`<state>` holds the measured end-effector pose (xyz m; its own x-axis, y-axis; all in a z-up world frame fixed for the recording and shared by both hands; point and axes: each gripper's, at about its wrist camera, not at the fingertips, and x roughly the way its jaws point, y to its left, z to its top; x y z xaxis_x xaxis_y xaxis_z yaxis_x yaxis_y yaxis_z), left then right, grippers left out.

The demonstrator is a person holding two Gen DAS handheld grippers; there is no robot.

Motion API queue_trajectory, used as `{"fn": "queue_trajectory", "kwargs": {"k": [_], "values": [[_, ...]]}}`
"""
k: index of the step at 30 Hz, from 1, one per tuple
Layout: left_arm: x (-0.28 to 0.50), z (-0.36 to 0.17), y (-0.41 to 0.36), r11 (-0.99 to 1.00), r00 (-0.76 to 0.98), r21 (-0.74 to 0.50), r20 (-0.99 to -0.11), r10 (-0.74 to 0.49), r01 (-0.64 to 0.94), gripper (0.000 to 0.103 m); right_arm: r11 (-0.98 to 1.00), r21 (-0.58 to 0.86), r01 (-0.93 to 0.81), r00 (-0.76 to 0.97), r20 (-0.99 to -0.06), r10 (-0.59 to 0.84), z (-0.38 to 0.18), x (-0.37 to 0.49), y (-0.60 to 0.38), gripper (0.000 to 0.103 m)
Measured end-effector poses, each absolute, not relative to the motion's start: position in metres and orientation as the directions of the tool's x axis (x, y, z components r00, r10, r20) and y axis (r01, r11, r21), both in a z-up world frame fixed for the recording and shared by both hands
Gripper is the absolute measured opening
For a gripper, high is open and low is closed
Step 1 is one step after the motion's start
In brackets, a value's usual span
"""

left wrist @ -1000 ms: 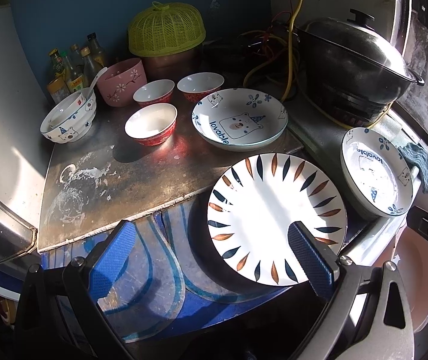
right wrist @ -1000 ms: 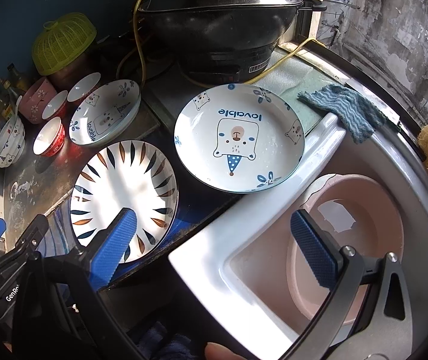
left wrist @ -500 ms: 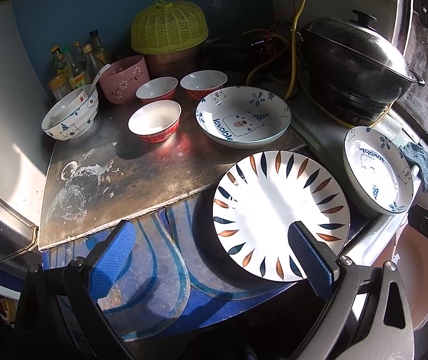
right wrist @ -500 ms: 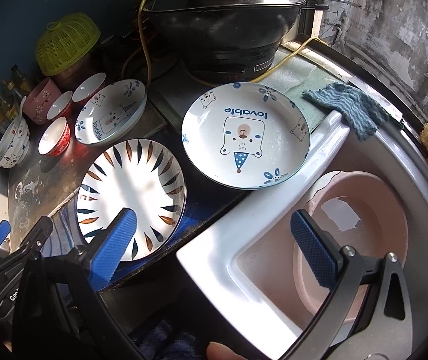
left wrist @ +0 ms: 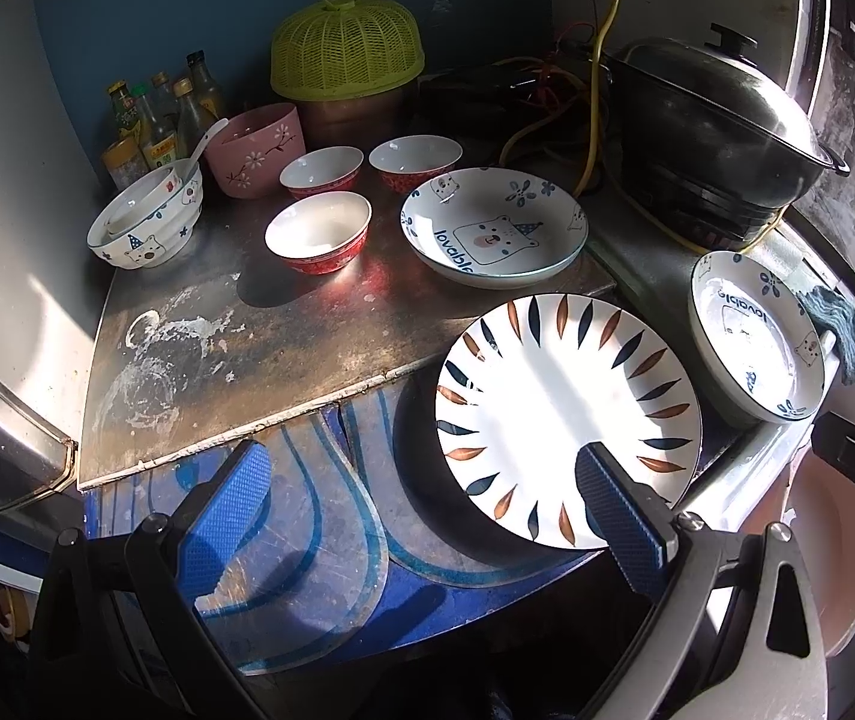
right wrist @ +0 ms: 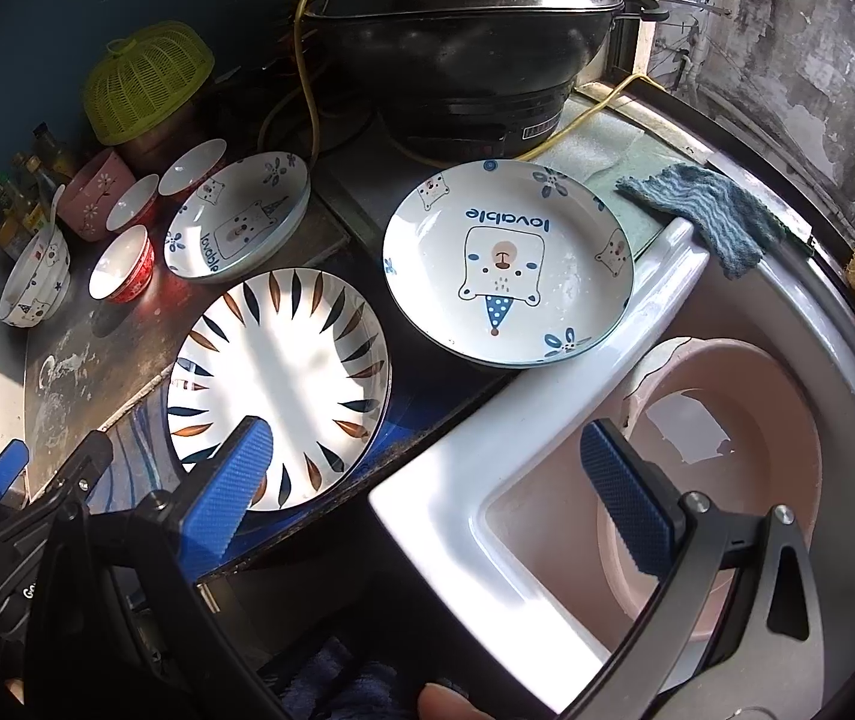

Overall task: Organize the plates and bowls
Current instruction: 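Move both grippers toward the rim of the spiked white plate, then close both grippers on the rim of the spiked white plate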

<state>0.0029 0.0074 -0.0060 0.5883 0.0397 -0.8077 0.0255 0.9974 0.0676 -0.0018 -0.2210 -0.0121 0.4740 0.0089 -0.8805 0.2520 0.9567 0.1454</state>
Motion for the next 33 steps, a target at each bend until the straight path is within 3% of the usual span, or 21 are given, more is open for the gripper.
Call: {"fn": "queue_trajectory", "kwargs": {"k": [33], "values": [[0.018, -0.014, 0.012, 0.999, 0.569, 0.026, -0.823, 0.003, 0.033, 0.102, 0.954, 0.18, 0.24, 0.471, -0.881, 0.048, -0.017, 0.005, -0.217, 0.103]]}}
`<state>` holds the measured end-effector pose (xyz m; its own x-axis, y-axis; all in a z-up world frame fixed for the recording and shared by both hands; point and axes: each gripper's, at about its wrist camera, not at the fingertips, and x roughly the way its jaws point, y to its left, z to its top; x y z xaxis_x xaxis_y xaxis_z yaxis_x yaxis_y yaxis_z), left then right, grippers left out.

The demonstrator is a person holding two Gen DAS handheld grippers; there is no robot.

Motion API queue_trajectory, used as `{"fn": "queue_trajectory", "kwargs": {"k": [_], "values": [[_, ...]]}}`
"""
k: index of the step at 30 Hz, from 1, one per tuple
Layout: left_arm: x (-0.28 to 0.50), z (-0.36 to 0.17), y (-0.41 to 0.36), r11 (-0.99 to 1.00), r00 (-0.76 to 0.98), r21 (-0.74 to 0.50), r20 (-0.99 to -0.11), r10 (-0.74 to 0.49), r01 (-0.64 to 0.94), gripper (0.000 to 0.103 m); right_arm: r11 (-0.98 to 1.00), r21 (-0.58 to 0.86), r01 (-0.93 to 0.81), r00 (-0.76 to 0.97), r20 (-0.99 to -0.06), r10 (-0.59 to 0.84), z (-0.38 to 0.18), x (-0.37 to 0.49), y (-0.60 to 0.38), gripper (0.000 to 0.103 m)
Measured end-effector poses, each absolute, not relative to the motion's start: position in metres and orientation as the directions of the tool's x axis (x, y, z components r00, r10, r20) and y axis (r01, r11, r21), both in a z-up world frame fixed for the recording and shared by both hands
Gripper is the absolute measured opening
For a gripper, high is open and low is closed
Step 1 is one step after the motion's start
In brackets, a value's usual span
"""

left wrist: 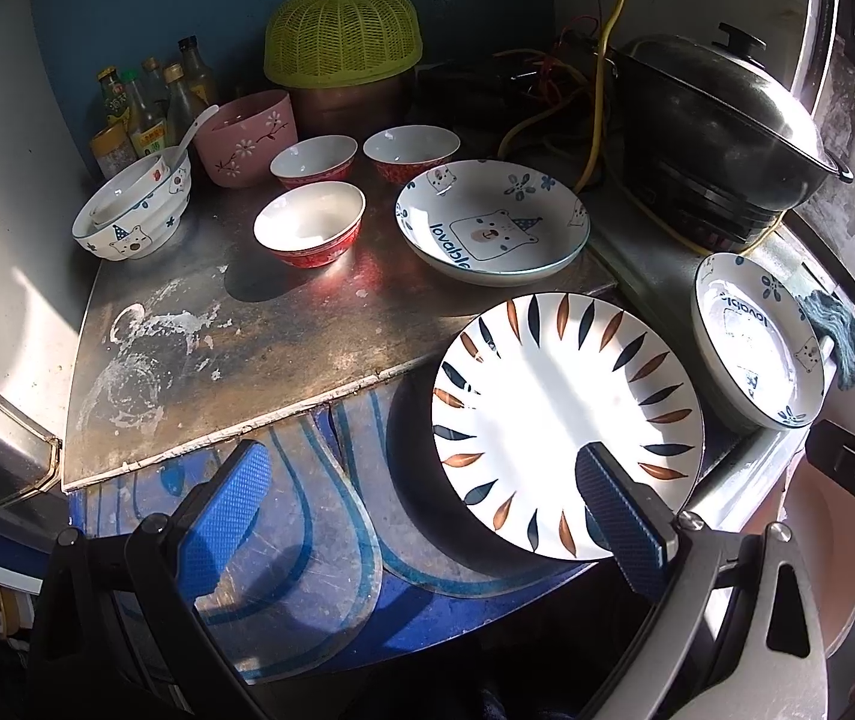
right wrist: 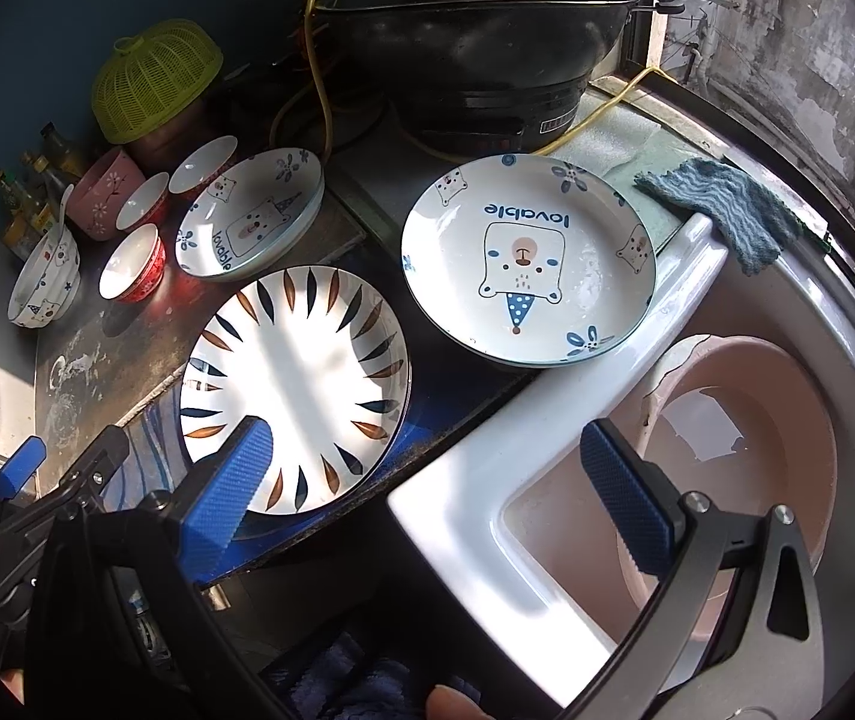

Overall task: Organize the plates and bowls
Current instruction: 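Close both grippers on the rim of the spiked white plate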

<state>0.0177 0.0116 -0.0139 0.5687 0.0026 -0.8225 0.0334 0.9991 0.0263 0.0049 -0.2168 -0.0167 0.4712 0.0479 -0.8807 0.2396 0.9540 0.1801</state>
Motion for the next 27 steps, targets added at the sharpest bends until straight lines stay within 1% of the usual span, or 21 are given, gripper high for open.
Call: {"fn": "queue_trajectory", "kwargs": {"k": [2, 5, 9, 11, 13, 14, 15, 16, 17, 18, 19, 21, 22, 24, 25, 27], "values": [[0.022, -0.017, 0.016, 0.999, 0.564, -0.029, -0.824, -0.048, 0.042, 0.102, 0.951, 0.207, 0.231, 0.473, -0.878, 0.076, -0.02, 0.007, -0.218, 0.103], [0.03, -0.023, 0.027, 0.986, 0.559, -0.15, -0.813, -0.164, 0.072, 0.102, 0.935, 0.282, 0.216, 0.477, -0.866, 0.151, -0.029, 0.011, -0.223, 0.103], [0.045, -0.039, 0.04, 0.969, 0.532, -0.232, -0.812, -0.239, 0.08, 0.102, 0.891, 0.416, 0.183, 0.494, -0.822, 0.283, -0.045, 0.017, -0.23, 0.103], [0.051, -0.049, 0.046, 0.964, 0.518, -0.257, -0.816, -0.256, 0.071, 0.1, 0.873, 0.454, 0.177, 0.489, -0.811, 0.322, -0.053, 0.022, -0.233, 0.103], [0.059, -0.059, 0.05, 0.962, 0.501, -0.266, -0.825, -0.262, 0.064, 0.093, 0.854, 0.495, 0.163, 0.494, -0.79, 0.363, -0.062, 0.025, -0.234, 0.101], [0.062, -0.063, 0.051, 0.96, 0.491, -0.273, -0.829, -0.267, 0.062, 0.086, 0.849, 0.504, 0.16, 0.489, -0.787, 0.375, -0.066, 0.027, -0.233, 0.095], [0.066, -0.068, 0.053, 0.958, 0.482, -0.281, -0.832, -0.275, 0.062, 0.084, 0.843, 0.515, 0.157, 0.48, -0.785, 0.391, -0.071, 0.03, -0.233, 0.088], [0.068, -0.071, 0.054, 0.956, 0.477, -0.287, -0.833, -0.281, 0.061, 0.082, 0.838, 0.523, 0.155, 0.471, -0.785, 0.403, -0.076, 0.032, -0.232, 0.085], [0.071, -0.075, 0.054, 0.955, 0.47, -0.29, -0.835, -0.285, 0.063, 0.077, 0.835, 0.527, 0.156, 0.464, -0.786, 0.41, -0.08, 0.035, -0.231, 0.078], [0.074, -0.077, 0.054, 0.953, 0.465, -0.293, -0.836, -0.291, 0.071, 0.068, 0.831, 0.533, 0.16, 0.453, -0.787, 0.418, -0.086, 0.037, -0.231, 0.071], [0.076, -0.08, 0.054, 0.953, 0.459, -0.293, -0.837, -0.296, 0.08, 0.065, 0.827, 0.539, 0.162, 0.446, -0.787, 0.426, -0.091, 0.039, -0.231, 0.068], [0.082, -0.086, 0.053, 0.954, 0.445, -0.285, -0.845, -0.296, 0.094, 0.058, 0.829, 0.533, 0.17, 0.441, -0.794, 0.42, -0.1, 0.042, -0.231, 0.056], [0.084, -0.089, 0.053, 0.953, 0.438, -0.287, -0.848, -0.3, 0.099, 0.057, 0.83, 0.531, 0.174, 0.439, -0.796, 0.417, -0.103, 0.043, -0.231, 0.054], [0.09, -0.093, 0.052, 0.951, 0.426, -0.292, -0.851, -0.306, 0.101, 0.049, 0.828, 0.529, 0.185, 0.436, -0.8, 0.413, -0.111, 0.047, -0.232, 0.05], [0.093, -0.096, 0.052, 0.951, 0.419, -0.292, -0.855, -0.306, 0.098, 0.047, 0.827, 0.529, 0.189, 0.433, -0.801, 0.414, -0.114, 0.048, -0.233, 0.048], [0.099, -0.1, 0.052, 0.951, 0.404, -0.293, -0.862, -0.307, 0.098, 0.041, 0.828, 0.524, 0.197, 0.421, -0.808, 0.411, -0.121, 0.052, -0.233, 0.038]]}}
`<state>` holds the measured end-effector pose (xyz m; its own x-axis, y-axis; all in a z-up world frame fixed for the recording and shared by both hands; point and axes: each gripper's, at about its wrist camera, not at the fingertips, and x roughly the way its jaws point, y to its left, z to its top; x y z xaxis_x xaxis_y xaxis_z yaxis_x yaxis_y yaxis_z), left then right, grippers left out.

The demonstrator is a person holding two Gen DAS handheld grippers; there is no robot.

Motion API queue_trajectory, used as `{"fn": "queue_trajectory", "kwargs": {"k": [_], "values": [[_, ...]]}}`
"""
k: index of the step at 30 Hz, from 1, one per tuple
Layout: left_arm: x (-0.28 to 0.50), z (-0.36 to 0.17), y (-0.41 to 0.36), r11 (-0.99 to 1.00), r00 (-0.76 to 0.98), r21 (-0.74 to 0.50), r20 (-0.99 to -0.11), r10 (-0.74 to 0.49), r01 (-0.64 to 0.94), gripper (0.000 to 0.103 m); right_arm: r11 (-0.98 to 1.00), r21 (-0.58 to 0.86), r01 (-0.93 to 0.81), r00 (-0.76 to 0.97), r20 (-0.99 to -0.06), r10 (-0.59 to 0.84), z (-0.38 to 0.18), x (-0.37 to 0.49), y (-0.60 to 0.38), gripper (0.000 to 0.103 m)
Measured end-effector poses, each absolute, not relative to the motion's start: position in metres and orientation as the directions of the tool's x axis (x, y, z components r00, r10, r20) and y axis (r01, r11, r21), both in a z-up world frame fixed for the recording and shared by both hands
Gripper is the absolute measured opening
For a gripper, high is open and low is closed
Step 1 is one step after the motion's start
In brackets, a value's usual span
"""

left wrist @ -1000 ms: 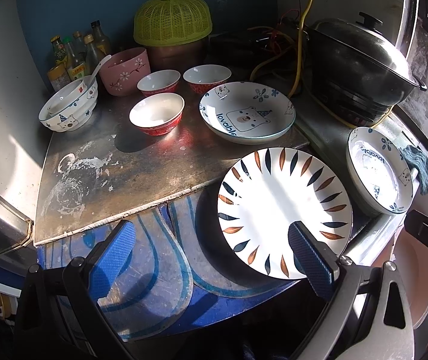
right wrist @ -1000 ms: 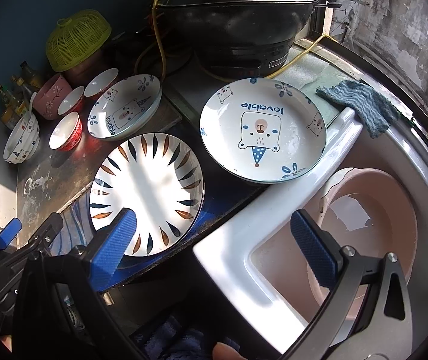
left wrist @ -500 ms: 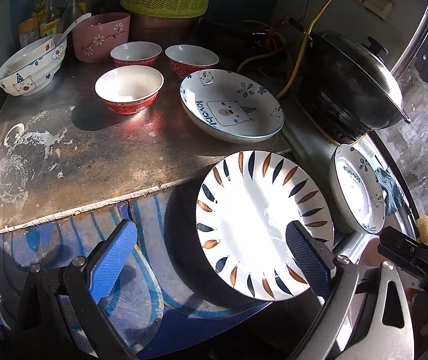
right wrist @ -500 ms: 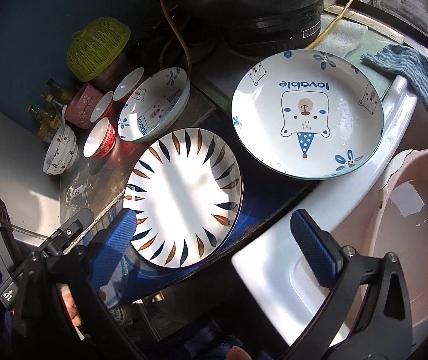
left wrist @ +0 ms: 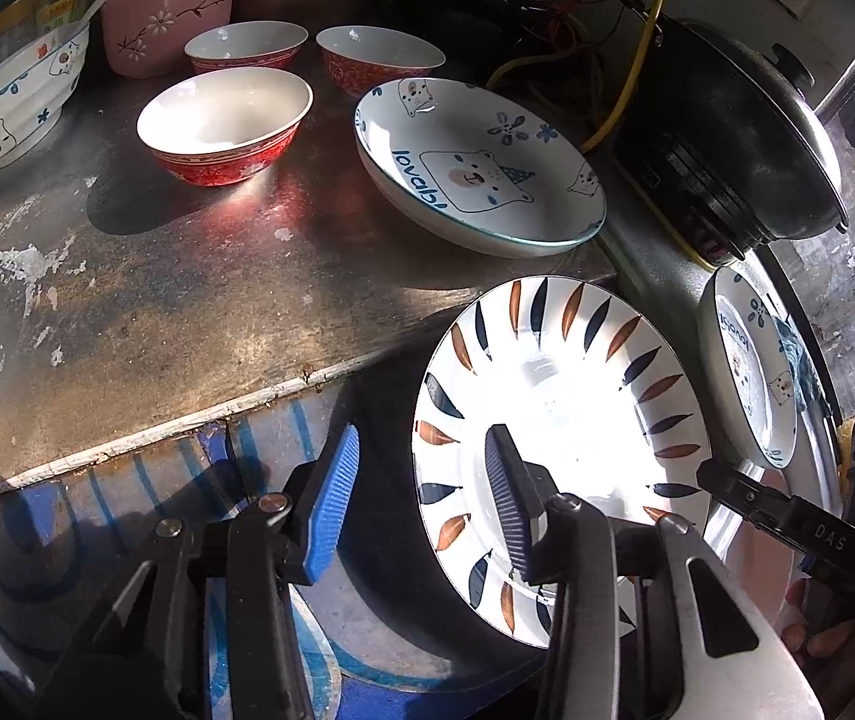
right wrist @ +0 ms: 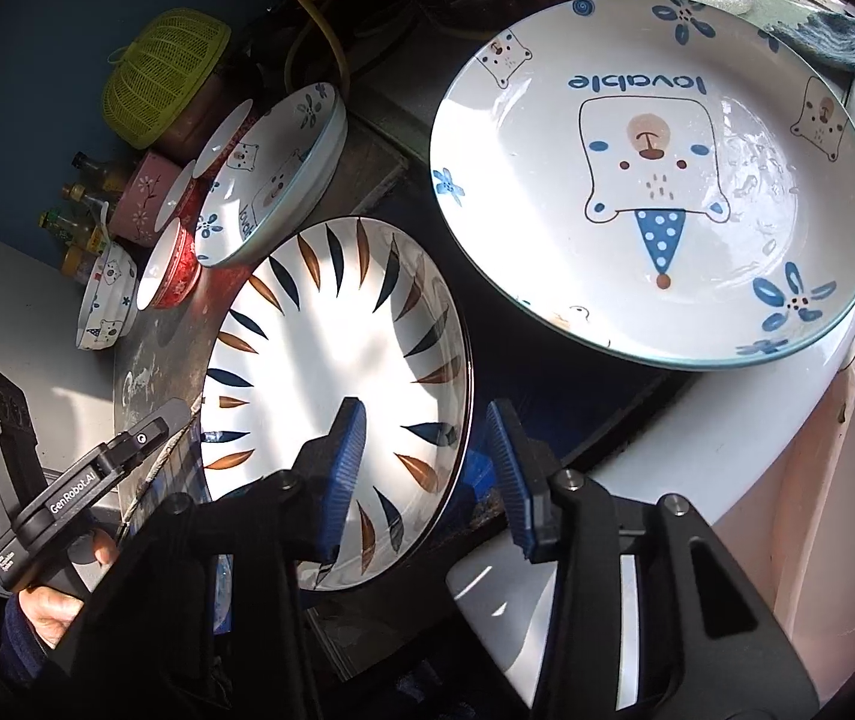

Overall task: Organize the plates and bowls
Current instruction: 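Close both grippers on the rim of the spiked white plate, then lift the spiked plate with both grippers and carry it onto the steel counter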

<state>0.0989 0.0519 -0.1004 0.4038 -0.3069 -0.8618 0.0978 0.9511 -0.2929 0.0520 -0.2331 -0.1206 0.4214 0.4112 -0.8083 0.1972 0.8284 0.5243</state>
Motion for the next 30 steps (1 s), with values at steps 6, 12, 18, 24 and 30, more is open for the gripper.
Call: {"fn": "queue_trajectory", "kwargs": {"k": [6, 12, 18, 24, 30], "values": [[0.11, -0.11, 0.047, 0.947, 0.363, -0.295, -0.875, -0.322, 0.128, 0.021, 0.831, 0.517, 0.203, 0.407, -0.817, 0.409, -0.132, 0.058, -0.232, 0.024], [0.12, -0.121, 0.043, 0.94, 0.327, -0.307, -0.882, -0.34, 0.15, 0.009, 0.834, 0.511, 0.208, 0.404, -0.822, 0.403, -0.139, 0.063, -0.234, 0.017], [0.127, -0.126, 0.05, 0.915, 0.29, -0.375, -0.869, -0.402, 0.146, 0.007, 0.836, 0.511, 0.2, 0.406, -0.82, 0.403, -0.144, 0.068, -0.232, 0.012], [0.121, -0.116, 0.042, 0.929, 0.32, -0.324, -0.874, -0.367, 0.18, 0.007, 0.865, 0.471, 0.173, 0.402, -0.835, 0.375, -0.141, 0.068, -0.229, 0.012], [0.114, -0.11, 0.051, 0.929, 0.336, -0.333, -0.866, -0.37, 0.163, 0.008, 0.875, 0.463, 0.141, 0.426, -0.826, 0.369, -0.129, 0.066, -0.228, 0.011]]}}
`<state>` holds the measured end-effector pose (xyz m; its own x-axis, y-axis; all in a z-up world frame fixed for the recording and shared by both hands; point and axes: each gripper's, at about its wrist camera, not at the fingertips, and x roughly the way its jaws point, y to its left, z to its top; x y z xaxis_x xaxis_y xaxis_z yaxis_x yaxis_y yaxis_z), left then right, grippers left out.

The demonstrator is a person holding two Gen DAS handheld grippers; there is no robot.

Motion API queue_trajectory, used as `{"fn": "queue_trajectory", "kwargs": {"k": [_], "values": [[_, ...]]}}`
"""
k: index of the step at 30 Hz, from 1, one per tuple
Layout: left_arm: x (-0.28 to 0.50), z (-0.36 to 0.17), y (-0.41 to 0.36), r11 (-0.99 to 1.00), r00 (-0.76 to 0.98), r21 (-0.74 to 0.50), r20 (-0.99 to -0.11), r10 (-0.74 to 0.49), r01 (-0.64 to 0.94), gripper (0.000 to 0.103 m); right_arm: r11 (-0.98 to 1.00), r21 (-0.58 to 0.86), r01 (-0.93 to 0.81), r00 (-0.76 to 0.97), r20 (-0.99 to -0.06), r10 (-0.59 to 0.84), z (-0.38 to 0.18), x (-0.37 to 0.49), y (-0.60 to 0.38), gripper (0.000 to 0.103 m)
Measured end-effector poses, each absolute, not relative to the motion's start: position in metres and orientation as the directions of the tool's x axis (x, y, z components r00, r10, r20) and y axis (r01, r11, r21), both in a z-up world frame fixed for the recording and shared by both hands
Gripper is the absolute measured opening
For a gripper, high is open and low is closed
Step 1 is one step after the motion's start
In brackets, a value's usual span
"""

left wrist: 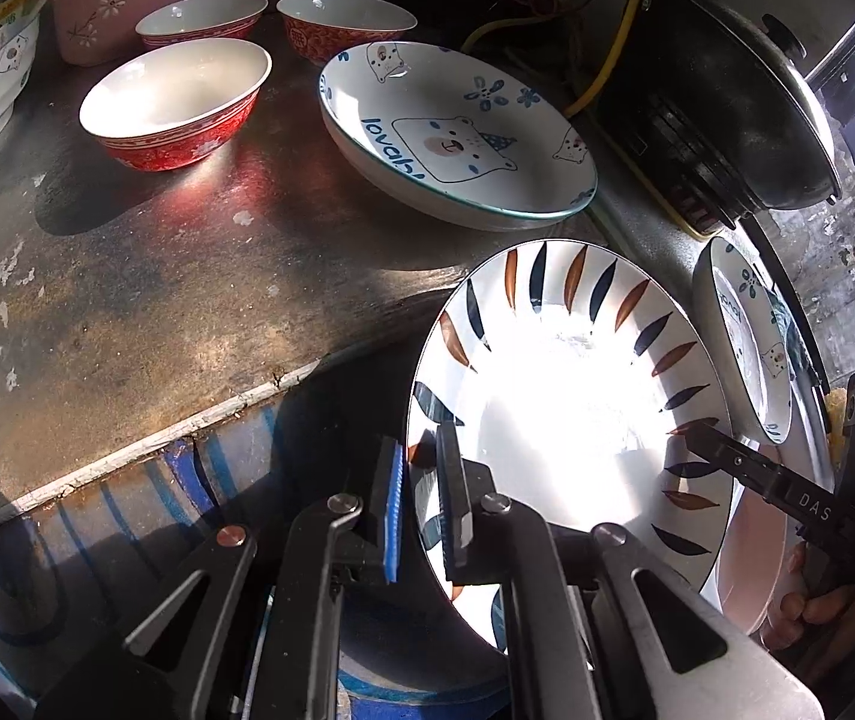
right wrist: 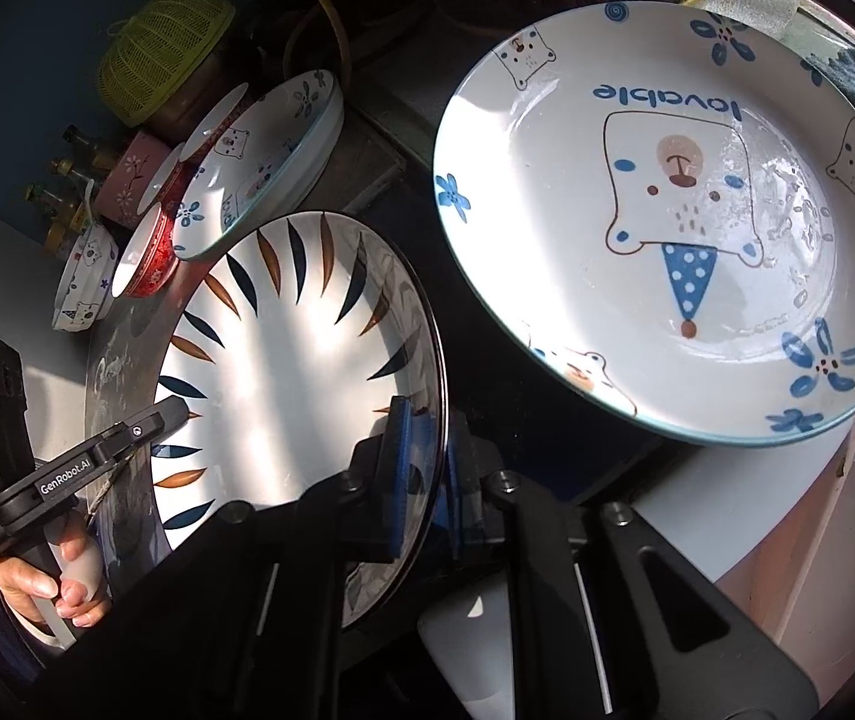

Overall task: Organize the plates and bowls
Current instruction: 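Lift the spiked plate with both grippers and carry it onto the steel counter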

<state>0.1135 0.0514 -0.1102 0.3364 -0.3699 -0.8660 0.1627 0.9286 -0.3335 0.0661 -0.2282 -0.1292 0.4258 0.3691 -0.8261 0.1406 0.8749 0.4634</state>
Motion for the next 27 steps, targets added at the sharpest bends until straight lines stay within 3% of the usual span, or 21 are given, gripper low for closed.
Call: {"fn": "queue_trajectory", "kwargs": {"k": [27], "values": [[0.076, -0.07, 0.181, 0.942, 0.497, -0.321, -0.836, -0.234, -0.095, 0.008, 0.872, 0.471, -0.132, 0.375, -0.791, 0.484, -0.083, 0.095, -0.121, 0.011]]}}
